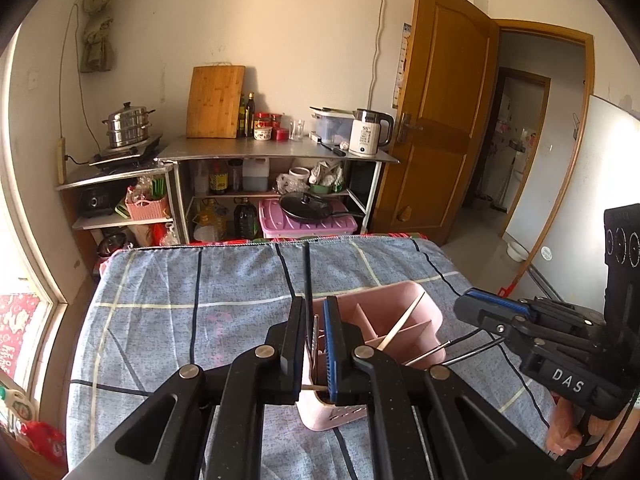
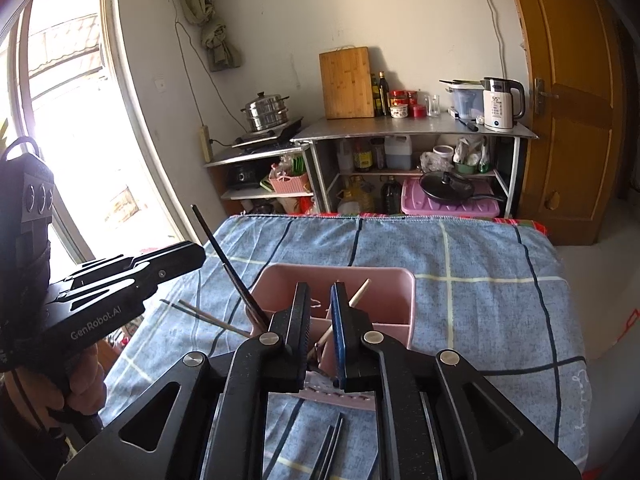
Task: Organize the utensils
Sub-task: 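Lower the silver chopsticks into the basket compartments and open both tools, then withdraw both tools from the basket toward the remaining black chopsticks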
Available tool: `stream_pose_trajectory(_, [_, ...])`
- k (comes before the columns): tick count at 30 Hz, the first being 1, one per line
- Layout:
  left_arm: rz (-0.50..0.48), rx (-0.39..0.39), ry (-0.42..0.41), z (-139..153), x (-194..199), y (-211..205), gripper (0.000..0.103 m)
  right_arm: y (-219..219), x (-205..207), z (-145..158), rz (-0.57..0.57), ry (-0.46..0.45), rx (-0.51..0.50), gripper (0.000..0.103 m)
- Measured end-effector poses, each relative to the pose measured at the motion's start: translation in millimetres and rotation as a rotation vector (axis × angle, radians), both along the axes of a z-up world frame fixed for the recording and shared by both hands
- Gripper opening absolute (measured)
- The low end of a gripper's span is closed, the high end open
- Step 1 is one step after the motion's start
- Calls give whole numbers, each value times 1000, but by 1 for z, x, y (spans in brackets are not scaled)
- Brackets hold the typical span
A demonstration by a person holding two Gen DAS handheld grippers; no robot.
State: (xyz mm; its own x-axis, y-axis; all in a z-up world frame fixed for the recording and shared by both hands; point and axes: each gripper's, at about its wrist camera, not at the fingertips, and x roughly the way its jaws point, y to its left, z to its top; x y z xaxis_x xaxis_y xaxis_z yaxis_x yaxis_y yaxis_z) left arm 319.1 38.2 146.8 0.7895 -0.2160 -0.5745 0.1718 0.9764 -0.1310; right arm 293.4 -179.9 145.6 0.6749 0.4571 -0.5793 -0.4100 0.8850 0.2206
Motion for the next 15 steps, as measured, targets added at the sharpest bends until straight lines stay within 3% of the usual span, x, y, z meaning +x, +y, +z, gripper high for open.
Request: stream_pose_trajectory(15, [25, -29, -63, 11, -94, 3, 8, -28, -80, 22, -20, -85, 11, 12])
